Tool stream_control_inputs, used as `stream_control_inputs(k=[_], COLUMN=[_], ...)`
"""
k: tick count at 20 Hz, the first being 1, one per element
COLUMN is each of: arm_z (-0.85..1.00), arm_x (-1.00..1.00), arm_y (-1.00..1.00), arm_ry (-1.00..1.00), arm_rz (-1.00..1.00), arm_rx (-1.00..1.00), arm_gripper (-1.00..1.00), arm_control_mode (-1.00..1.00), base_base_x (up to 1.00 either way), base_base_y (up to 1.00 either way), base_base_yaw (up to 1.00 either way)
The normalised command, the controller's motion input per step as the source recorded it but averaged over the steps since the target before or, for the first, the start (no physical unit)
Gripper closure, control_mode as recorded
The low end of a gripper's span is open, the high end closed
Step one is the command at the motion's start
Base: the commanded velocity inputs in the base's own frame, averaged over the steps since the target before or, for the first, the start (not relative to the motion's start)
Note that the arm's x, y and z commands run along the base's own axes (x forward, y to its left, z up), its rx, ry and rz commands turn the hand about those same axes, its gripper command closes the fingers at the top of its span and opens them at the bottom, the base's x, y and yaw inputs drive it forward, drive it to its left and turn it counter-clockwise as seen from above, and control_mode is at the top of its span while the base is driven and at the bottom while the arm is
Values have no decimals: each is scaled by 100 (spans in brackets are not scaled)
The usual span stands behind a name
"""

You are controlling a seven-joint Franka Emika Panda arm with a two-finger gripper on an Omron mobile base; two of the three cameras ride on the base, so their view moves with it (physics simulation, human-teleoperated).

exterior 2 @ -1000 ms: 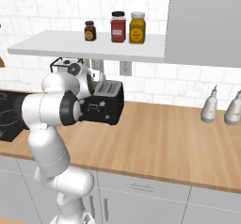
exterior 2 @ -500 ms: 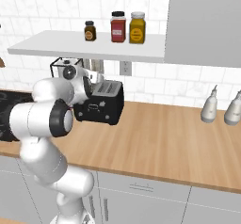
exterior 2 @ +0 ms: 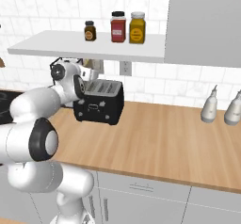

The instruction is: Start the toaster. Once the lever pops up, take the bread to the plate on the dining counter.

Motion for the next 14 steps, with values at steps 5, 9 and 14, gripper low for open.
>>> stream_control_inputs(k=[5,9,14], arm_z=[26,32,42], arm_x=[-57,-97,-100], arm_y=[0,-1,-16], arm_ry=[17,18,20], arm_rz=[-4,-5,-3], arm_rx=[10,10,9], arm_gripper=[100,100,100], arm_control_mode=[-100,-100,-100], base_base_x=[0,0,0], base_base_y=[0,0,0], base_base_yaw=[0,0,0])
